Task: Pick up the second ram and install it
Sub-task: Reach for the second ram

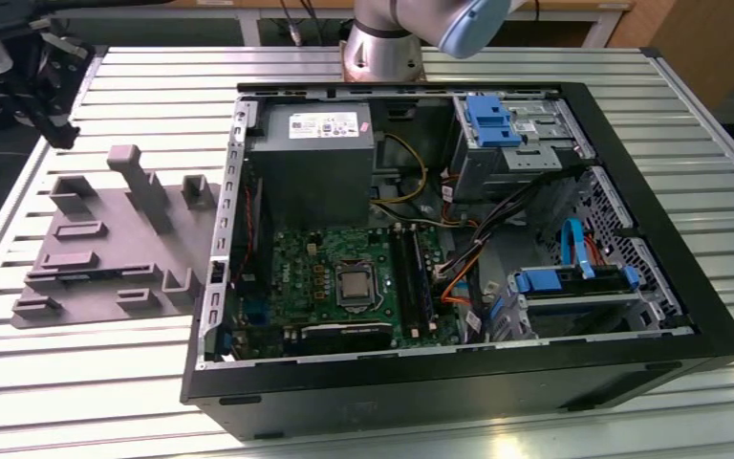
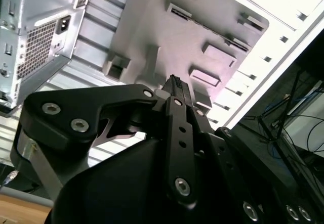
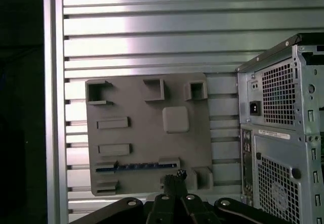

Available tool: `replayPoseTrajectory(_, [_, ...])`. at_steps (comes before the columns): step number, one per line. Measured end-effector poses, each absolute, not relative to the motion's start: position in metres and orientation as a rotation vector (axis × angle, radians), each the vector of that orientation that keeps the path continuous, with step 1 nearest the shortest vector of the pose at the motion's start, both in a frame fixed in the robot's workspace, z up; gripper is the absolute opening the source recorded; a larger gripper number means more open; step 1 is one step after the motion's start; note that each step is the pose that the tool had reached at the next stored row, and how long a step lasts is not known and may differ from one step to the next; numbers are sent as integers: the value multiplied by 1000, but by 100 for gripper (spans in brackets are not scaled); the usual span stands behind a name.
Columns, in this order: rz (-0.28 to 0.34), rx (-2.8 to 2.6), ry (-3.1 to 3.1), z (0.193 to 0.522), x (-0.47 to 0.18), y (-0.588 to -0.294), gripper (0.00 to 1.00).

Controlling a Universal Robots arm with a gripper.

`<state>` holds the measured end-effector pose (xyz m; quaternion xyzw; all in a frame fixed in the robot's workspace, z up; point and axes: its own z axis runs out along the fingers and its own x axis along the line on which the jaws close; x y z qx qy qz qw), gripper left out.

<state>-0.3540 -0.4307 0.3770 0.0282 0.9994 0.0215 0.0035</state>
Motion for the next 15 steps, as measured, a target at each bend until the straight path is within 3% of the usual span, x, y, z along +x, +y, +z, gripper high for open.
replayPoseTrajectory(15, [67,85,3149,368,-401,-431,11])
